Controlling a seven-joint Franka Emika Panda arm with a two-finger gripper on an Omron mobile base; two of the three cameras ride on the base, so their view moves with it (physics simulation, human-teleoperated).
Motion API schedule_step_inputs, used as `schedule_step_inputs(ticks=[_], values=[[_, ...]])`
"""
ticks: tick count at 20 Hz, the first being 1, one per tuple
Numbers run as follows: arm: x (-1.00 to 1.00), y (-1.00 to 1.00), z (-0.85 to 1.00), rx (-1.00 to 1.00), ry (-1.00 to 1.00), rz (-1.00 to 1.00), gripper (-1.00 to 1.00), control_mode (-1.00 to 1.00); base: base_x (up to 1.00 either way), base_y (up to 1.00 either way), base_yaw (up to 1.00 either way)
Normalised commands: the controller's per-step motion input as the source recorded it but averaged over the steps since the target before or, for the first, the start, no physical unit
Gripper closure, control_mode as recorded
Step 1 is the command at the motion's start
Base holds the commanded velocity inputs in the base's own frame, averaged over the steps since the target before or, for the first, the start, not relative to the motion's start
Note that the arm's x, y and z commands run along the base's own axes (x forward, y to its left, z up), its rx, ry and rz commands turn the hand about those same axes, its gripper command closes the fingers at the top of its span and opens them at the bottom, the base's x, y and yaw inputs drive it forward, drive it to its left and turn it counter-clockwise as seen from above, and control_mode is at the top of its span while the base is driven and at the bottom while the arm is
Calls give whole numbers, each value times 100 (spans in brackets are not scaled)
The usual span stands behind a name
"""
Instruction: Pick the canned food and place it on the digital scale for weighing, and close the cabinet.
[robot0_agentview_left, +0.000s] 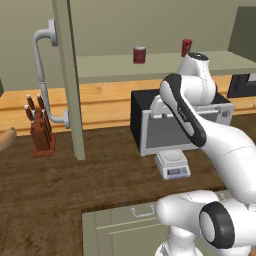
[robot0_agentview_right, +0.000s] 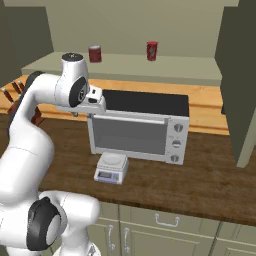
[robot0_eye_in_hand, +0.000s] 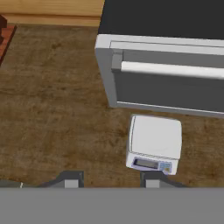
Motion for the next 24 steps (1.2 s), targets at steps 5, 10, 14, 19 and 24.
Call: schedule_step_inputs(ticks=[5,10,14,19,24], values=[[-56,-4,0,-1,-13,0,-100,-100,0,0,0],[-97,-3,56,0,-57,0,-100,-100,0,0,0],[-54,1,99,1,-37,0,-100,-100,0,0,0],[-25,0,100,1,-18,0,-100,-100,0,0,0],[0,12,99,0,-5,0,-100,-100,0,0,0]])
